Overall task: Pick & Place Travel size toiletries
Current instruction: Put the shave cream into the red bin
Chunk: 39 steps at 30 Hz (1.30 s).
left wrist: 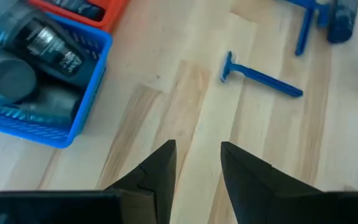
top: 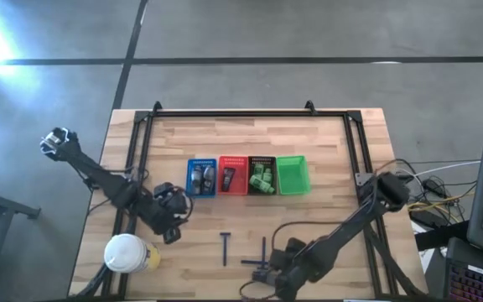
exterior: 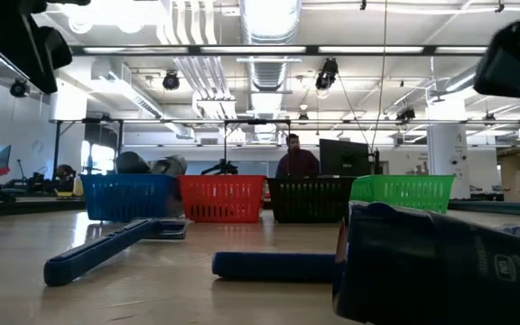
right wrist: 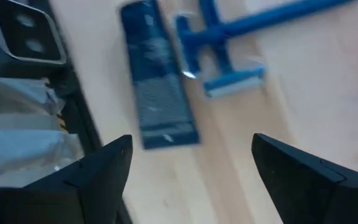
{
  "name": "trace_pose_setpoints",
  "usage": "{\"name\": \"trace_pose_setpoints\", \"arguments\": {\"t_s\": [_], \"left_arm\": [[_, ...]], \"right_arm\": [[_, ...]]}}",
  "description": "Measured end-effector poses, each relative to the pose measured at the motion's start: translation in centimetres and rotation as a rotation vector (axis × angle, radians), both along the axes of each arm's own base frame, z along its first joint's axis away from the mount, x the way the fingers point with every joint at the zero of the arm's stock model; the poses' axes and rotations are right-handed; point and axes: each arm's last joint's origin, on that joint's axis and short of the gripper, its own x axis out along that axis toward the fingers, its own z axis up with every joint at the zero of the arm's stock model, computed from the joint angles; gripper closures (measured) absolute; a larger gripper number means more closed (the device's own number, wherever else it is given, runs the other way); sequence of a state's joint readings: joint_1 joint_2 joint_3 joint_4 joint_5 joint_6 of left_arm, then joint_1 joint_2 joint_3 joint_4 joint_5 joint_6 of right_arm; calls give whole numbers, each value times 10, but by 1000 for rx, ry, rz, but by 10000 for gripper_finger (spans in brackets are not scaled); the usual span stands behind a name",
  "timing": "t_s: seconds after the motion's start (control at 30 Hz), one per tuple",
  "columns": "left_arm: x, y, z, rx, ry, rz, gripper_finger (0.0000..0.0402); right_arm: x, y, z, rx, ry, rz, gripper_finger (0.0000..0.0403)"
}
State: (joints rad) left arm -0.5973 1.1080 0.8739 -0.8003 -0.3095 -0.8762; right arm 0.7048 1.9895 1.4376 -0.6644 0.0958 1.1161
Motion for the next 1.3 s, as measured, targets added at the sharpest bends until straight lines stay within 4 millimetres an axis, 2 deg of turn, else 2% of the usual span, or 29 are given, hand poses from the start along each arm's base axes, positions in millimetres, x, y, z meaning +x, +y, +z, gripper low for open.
{"name": "trace_pose_setpoints", "arguments": {"t_s": [0.3, 0.43, 0.63, 0.9, 1.07, 1.3], "left_arm": [[-5, -7, -3, 49, -3, -102, 270], [-4, -7, -3, 66, -8, -131, 271], [-4, -7, -3, 71, -9, -140, 271], [-5, -8, -3, 83, -9, -162, 271], [-5, -8, -3, 84, -10, -164, 271], [-5, -8, -3, 93, -10, -178, 271]], "right_arm": [[45, 24, -11, 2, 46, 62, 58], [56, 26, -19, -61, 93, 72, 61], [74, 33, -19, -81, 59, 144, 81], [85, 29, -27, -113, 64, 159, 110], [86, 24, -30, -112, 82, 148, 150], [91, 18, -30, -87, 96, 138, 244]]}}
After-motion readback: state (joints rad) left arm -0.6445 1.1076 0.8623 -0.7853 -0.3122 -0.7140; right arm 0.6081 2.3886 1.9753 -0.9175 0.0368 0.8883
